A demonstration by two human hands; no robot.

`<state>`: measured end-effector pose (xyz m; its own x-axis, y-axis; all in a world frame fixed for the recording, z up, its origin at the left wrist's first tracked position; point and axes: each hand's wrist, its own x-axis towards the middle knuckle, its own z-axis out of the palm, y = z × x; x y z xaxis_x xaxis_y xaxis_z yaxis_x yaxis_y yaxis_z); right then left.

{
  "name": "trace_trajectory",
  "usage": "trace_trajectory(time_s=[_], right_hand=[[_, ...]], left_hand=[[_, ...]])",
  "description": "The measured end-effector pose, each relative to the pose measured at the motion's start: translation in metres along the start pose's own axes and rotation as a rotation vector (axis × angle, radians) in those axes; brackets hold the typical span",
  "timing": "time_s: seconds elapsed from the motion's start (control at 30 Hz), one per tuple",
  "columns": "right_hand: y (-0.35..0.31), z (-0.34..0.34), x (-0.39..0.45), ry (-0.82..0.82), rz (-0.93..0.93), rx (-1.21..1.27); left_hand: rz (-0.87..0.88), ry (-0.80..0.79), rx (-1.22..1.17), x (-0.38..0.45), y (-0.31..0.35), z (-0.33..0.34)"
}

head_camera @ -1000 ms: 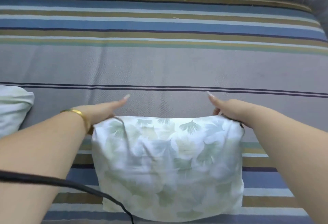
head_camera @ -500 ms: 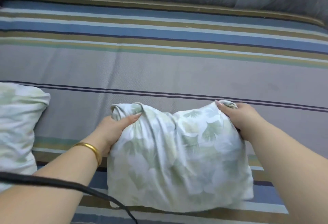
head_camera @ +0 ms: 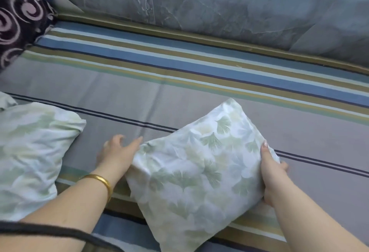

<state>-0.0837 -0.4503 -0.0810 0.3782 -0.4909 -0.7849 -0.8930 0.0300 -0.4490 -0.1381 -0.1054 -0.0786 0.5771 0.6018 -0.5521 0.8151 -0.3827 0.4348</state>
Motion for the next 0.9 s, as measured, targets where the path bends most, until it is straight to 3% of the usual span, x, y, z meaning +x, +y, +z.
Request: trace_trajectory(time_s=[0.03, 0.1, 0.17, 0.23, 0.37, 0.57, 0.8, 0.9], right_hand=[[-0.004, 0.004, 0.002, -0.015, -0.009, 0.031], [-0.016, 0.012, 0.004, -0.085, -0.047, 0.157], [-0.025, 0.019, 0.000, -0.156, -0.121, 0.411], [-0.020, 0.026, -0.006, -0.242, -0.120, 0.615], [0.018, 0.038, -0.015, -0.409, -0.074, 0.330], [0.016, 0.043, -0.012, -0.695, -0.041, 0.316], [0.015, 0.058, -0.020, -1.087, 0.121, 0.385], [0.024, 0.067, -0.029, -1.273, 0.148, 0.446]], left_hand=[[0.094, 0.017, 0.039, 0.001, 0.014, 0.000], [0.171, -0.155, 0.067, 0.006, 0.037, 0.006], [0.147, -0.329, 0.153, 0.007, 0.049, 0.014], [0.115, -0.335, 0.268, 0.005, 0.052, 0.015], [0.023, -0.397, 0.086, 0.006, 0.037, 0.011], [0.045, -0.458, -0.278, 0.005, 0.053, 0.014], [0.012, -0.802, -0.253, 0.011, 0.069, 0.021], [0.042, -0.812, -0.218, 0.010, 0.066, 0.009]])
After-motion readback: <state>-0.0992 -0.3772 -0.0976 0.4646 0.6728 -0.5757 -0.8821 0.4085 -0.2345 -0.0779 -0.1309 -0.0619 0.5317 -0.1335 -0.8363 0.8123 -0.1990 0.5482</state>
